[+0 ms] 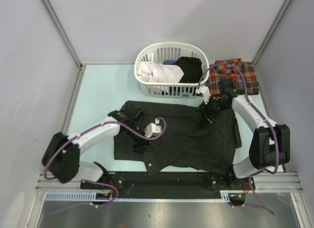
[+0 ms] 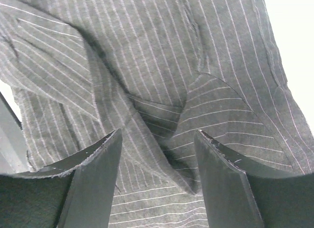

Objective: Fold and stack the long sleeve shirts
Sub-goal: Fold the shirt

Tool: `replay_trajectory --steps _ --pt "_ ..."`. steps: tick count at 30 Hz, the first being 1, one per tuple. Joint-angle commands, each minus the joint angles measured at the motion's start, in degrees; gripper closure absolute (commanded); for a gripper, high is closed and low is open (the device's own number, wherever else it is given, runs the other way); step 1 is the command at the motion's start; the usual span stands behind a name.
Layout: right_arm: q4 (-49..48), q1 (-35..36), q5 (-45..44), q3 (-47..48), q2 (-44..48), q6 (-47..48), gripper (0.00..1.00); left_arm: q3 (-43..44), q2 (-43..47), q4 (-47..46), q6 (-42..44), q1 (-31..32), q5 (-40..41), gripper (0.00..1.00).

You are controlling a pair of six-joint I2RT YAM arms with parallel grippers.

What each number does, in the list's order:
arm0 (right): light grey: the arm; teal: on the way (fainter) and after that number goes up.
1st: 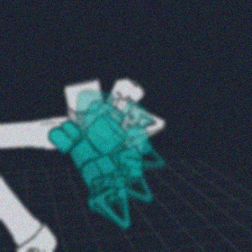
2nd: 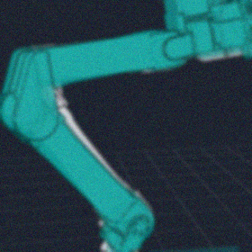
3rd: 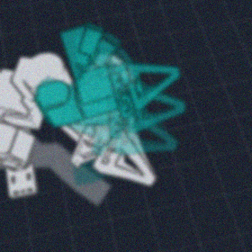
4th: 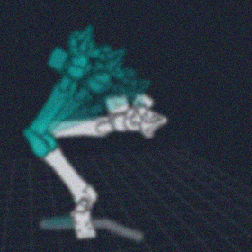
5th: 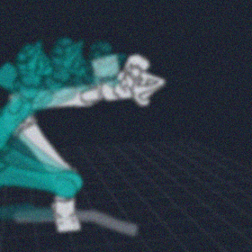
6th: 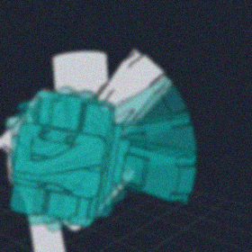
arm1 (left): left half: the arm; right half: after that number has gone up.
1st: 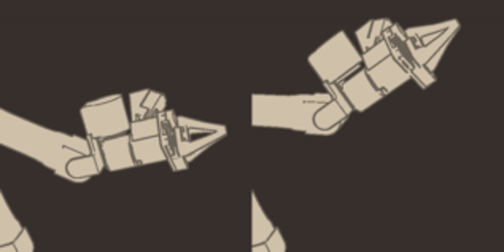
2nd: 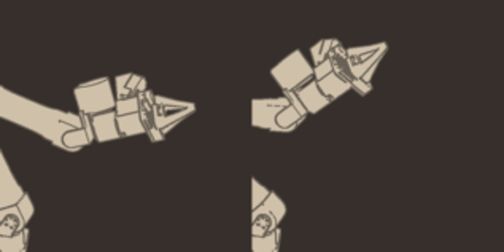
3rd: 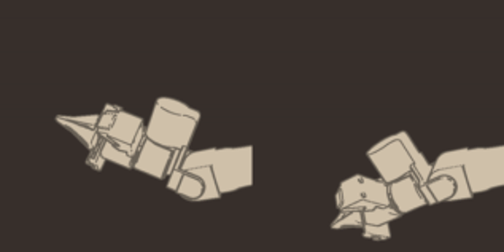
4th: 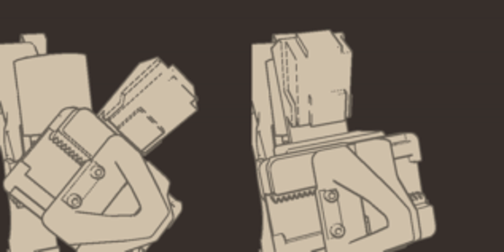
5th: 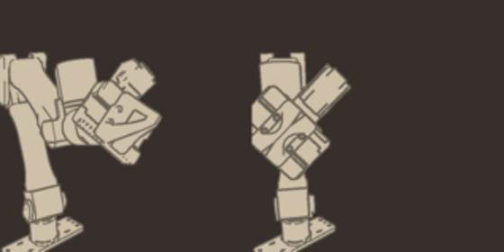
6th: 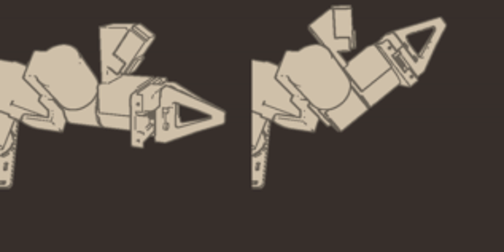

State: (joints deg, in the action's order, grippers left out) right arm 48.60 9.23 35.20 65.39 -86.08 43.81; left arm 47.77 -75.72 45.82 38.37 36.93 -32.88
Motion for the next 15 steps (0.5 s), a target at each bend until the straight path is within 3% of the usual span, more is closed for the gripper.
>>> replay_trajectory --steps 1,7,15 --pt "-2.10 -1.23 -1.62 1.15 -1.72 -1.01 0.35 5.57 -8.20 5.32 -1.28 -0.10 -7.10 0.39" --pt "-2.37 -2.38 -3.29 -0.69 -2.07 -0.57 0.36 8.13 -17.51 7.34 -1.55 -0.19 -7.72 0.42" --pt "-2.28 -3.61 -3.21 -0.61 -2.07 -1.10 0.36 8.92 -22.98 7.26 -1.19 0.69 -5.96 0.44"
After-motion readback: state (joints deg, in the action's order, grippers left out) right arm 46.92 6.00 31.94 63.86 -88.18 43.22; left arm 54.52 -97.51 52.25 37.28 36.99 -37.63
